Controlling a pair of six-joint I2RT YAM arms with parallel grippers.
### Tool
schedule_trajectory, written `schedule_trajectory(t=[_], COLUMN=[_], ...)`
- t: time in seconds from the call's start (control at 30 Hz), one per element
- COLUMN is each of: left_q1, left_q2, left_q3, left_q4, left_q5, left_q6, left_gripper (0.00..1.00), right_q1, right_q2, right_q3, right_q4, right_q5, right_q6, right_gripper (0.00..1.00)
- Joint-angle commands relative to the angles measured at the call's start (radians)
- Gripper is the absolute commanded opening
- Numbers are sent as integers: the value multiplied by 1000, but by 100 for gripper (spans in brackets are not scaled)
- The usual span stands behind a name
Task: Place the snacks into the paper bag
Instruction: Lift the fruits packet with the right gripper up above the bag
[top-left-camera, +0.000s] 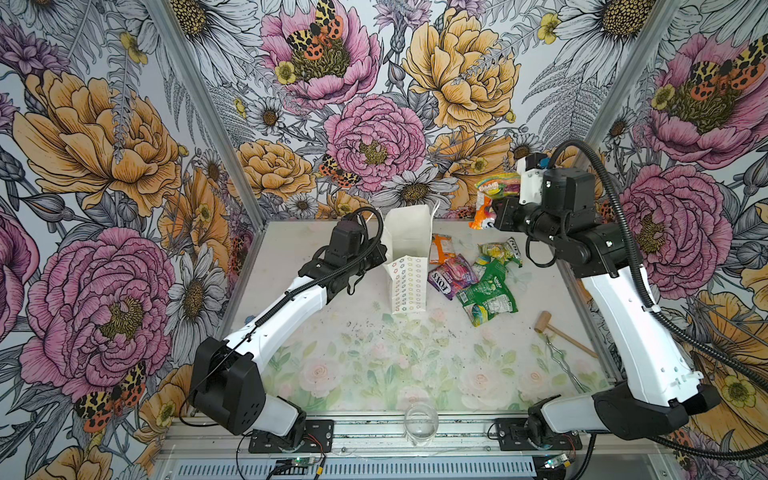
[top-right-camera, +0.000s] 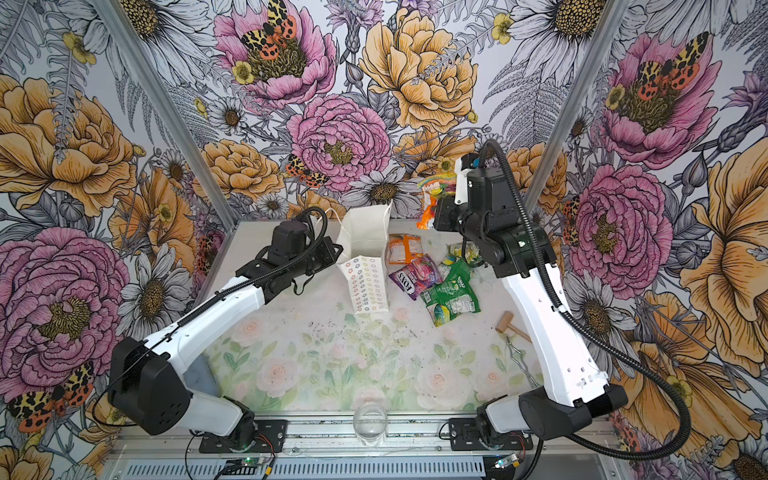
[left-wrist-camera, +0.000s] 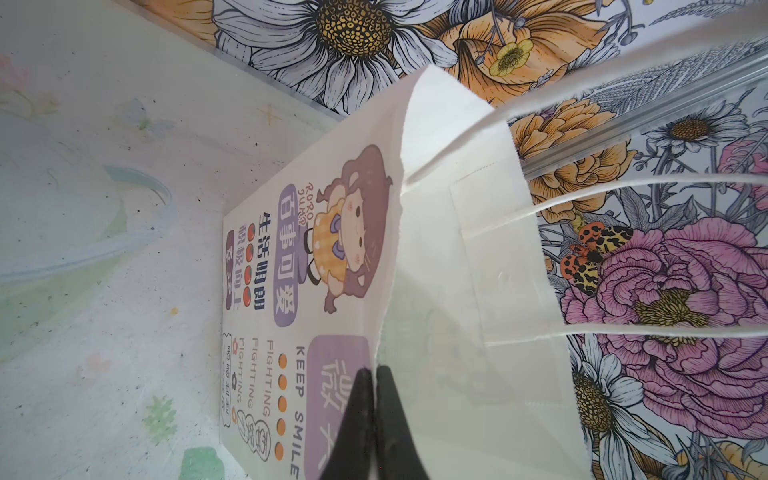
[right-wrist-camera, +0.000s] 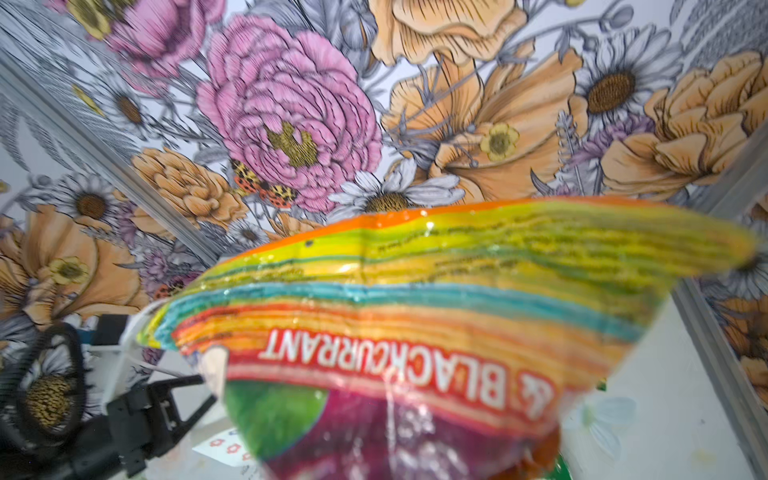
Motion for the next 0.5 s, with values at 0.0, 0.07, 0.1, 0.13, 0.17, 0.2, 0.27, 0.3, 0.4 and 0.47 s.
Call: schedule_trajectory(t=[0.0, 0.07, 0.1, 0.13, 0.17, 0.2, 0.27, 0.3, 0.4, 0.47], left_q1=[-1, 0, -2, -1, 0, -1, -2, -4, -2, -1], left_q2=[-22, -20, -20, -19, -19, -17, -14, -14, -14, -14], left_q3=[-11, -9, -8, -8, -7, -4, -4, -2, -3, -3], left_q4=[9, 10, 9, 9, 9, 9, 10, 10, 8, 8], left_q5=[14, 15, 14, 14, 14, 14, 16, 17, 17, 17], left_q6=[-12, -12, -11, -12, -12, -12, -12, -13, -11, -11], left_gripper=[0, 0, 0, 0, 0, 0, 0, 0, 0, 0], right_q1=[40, 70, 85, 99, 112, 124, 144, 155, 176, 188], right_q2=[66, 111, 136, 161, 181, 203, 236, 250, 283, 302], right_q3=[118, 196, 239, 277, 305, 335, 359, 360, 368, 378], right_q4=[49, 54, 57, 61, 67, 75, 104, 122, 156, 170], right_q5=[-6, -3, -2, -2, -3, -4, 1, 10, 19, 16], right_q6=[8, 8, 9, 8, 5, 0, -2, -2, -1, -1], right_gripper=[0, 0, 0, 0, 0, 0, 0, 0, 0, 0])
